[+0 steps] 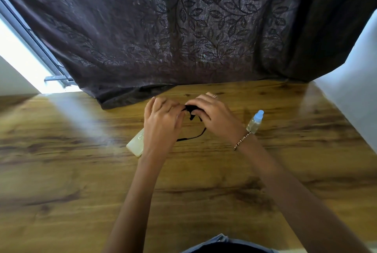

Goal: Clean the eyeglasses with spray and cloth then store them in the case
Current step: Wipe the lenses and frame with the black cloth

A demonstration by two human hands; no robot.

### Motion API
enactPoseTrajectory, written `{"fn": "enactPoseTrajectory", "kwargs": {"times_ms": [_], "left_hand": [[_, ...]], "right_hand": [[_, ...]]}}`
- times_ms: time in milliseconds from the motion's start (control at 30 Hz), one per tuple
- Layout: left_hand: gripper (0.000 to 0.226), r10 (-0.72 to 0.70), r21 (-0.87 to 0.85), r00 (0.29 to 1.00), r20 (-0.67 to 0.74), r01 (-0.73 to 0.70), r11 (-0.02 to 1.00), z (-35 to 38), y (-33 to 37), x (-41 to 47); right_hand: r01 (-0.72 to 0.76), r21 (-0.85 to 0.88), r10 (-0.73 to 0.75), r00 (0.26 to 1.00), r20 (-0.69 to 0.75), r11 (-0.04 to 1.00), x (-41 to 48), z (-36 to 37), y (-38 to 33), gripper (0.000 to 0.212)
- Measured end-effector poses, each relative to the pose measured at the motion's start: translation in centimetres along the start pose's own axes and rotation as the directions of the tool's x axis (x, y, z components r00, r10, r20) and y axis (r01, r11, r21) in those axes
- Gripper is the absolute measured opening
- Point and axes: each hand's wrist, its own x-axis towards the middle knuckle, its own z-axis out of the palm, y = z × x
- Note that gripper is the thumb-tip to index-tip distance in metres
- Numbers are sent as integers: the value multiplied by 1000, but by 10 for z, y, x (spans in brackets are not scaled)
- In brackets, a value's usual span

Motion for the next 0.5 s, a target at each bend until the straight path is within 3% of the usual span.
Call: {"fn": "enactPoseTrajectory", "kwargs": {"times_ms": [167,500], "left_hand": [[13,15,-8,1000,-17,-16,1000,-2,-2,1],[15,-11,2,1000,0,11,1000,-13,-12,6]], "right_hand": [[39,-151,-41,999,-15,988,2,0,0,20],[-88,-44,83,992,-97,995,-8,-9,14,15]]}}
